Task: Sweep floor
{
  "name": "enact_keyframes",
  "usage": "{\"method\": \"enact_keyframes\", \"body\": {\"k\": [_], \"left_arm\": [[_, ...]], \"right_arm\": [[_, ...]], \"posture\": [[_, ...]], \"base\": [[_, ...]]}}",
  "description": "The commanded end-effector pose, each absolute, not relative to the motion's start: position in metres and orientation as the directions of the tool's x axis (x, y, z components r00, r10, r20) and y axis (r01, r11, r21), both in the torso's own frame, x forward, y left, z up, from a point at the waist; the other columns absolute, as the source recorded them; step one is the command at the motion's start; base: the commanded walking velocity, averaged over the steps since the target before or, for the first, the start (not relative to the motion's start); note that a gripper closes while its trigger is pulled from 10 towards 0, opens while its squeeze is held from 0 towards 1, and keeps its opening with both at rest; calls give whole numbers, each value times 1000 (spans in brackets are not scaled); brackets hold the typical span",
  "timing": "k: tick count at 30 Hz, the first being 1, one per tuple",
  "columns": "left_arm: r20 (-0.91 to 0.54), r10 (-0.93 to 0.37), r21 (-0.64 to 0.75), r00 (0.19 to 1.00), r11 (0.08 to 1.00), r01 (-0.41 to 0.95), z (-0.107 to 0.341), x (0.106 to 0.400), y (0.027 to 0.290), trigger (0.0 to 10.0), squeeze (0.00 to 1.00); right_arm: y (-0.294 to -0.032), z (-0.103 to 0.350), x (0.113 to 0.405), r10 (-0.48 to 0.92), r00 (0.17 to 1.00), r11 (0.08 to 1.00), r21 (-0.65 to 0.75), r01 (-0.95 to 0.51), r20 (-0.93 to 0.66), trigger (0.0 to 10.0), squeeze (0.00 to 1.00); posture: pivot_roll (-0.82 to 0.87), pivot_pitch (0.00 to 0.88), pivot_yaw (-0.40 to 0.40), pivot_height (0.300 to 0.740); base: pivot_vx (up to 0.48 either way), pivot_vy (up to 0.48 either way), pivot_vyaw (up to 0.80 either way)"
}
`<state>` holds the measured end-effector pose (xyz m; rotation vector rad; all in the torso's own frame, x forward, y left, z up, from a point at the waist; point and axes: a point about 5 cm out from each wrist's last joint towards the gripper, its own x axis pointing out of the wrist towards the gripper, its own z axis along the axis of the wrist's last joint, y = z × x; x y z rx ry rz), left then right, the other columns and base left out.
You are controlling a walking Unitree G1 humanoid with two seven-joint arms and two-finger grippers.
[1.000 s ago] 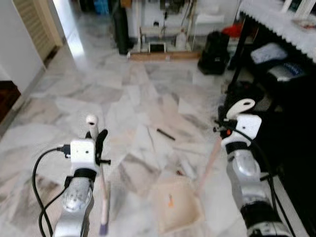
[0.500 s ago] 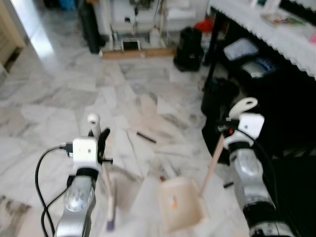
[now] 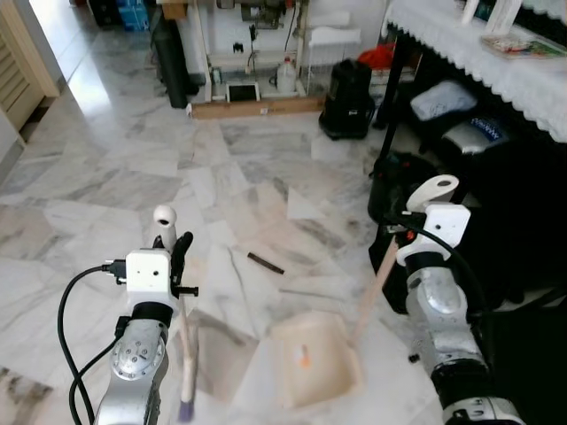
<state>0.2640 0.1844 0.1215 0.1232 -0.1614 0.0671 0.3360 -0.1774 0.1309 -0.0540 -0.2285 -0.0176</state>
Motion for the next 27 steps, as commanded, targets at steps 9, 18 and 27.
{"method": "enact_keyframes", "body": {"k": [9,18,27], "left_arm": [[214,51,129,975,988,-80,133,265,184,10000,0],[213,45,134,976,988,-75,132,265,183,10000,0],[210,46,134,977,988,-75,132,264,183,10000,0]], "right_arm": [[-169,142,340,2,963,1000,-19,3,268,10000,0],[-168,143,339,8,961,1000,-23,-1,276,10000,0],[-169,142,339,6,962,1000,-26,1,273,10000,0]], "posture": [[-5,64,-16,740],[-4,64,-17,740],[-4,70,-16,740]], "base": [[339,0,-339],[338,0,-178],[335,0,0]]}}
